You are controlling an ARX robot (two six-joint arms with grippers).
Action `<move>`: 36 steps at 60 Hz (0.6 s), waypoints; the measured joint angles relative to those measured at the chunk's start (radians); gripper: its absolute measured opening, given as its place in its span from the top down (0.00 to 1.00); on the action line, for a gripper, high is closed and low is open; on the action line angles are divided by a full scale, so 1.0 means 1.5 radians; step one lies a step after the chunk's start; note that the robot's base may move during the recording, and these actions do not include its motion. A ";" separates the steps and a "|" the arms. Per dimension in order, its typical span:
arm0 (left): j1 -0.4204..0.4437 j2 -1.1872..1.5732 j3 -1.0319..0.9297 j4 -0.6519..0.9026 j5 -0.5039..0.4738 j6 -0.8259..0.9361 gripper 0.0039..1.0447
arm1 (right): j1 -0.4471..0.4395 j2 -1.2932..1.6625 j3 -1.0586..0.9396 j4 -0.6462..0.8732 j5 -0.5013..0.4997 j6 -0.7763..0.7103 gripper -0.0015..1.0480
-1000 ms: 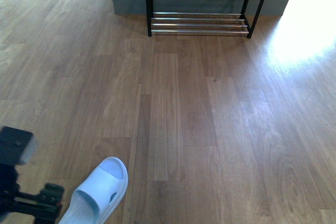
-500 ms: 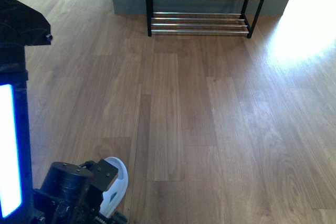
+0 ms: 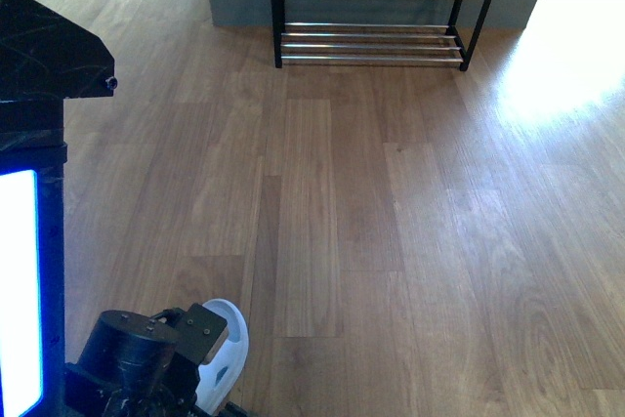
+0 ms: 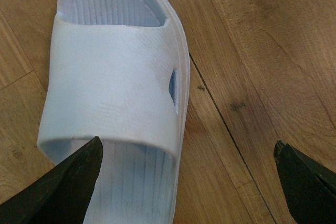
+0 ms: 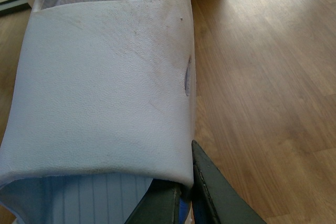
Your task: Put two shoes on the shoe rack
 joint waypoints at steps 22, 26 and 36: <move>0.011 0.033 0.008 0.001 -0.017 0.002 0.09 | 0.000 0.000 0.000 0.000 0.000 0.000 0.98; 0.005 0.050 0.030 -0.018 -0.016 0.001 0.09 | 0.000 0.000 0.000 0.000 0.000 0.000 0.98; -0.002 0.083 0.103 -0.068 -0.018 -0.006 0.09 | 0.000 0.000 0.000 0.000 0.000 0.000 0.98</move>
